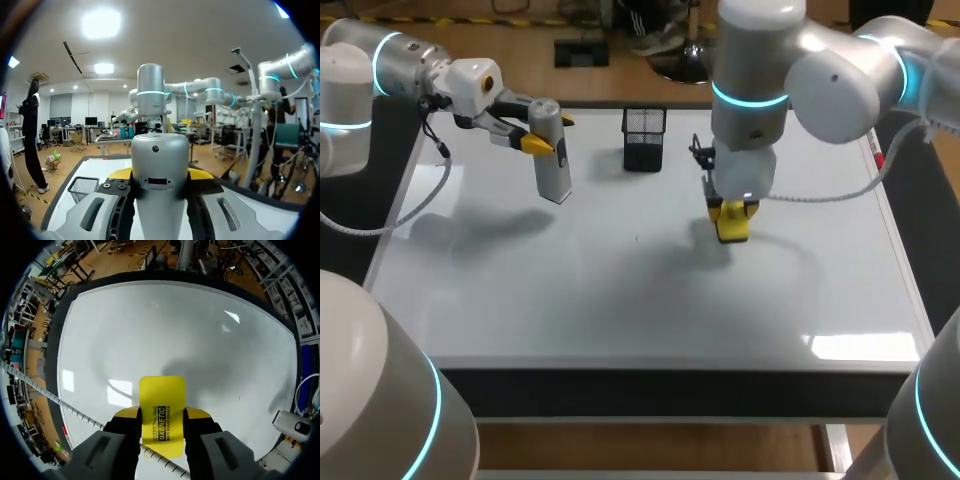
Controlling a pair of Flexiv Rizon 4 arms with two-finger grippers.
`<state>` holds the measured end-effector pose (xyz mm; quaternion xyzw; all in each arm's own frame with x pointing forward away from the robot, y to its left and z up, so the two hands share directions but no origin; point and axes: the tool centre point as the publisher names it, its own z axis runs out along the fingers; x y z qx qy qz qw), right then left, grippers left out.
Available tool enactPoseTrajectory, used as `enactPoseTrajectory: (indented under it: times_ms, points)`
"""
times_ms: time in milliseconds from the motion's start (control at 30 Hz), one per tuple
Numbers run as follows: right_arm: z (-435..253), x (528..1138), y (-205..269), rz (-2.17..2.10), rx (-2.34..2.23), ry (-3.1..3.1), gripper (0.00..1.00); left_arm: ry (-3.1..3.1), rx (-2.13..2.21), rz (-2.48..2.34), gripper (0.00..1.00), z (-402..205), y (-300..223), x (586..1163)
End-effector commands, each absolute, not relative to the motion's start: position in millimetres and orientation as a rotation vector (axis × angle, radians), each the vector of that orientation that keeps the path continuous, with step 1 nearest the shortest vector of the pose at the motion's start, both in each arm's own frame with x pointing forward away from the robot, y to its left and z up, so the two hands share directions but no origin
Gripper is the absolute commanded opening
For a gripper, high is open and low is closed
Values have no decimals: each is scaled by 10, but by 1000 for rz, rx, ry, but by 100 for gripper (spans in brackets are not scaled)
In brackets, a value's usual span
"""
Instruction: Pick up the inspection probe, press it on each red-marked spot on the whiteboard one by one, put down the probe, pick up the eraser, and wipe off all the red marks.
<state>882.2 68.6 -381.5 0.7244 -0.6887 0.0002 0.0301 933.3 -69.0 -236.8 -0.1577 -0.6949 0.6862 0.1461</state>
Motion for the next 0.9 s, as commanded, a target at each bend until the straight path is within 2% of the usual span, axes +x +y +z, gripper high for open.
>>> enactPoseTrajectory:
  times_ms: [33,467,900]
  points:
    - [-3826,9136,612,-45,2242,-2121,0,-2003,-455,1972,0,-2346,-685,9332]
    - [-3912,9986,444,-55,2238,-2104,0,-2003,-455,1972,0,-2346,-685,9332]
    - [-4019,10478,495,-97,2230,-2108,0,-2003,-455,1972,0,-2346,-685,9332]
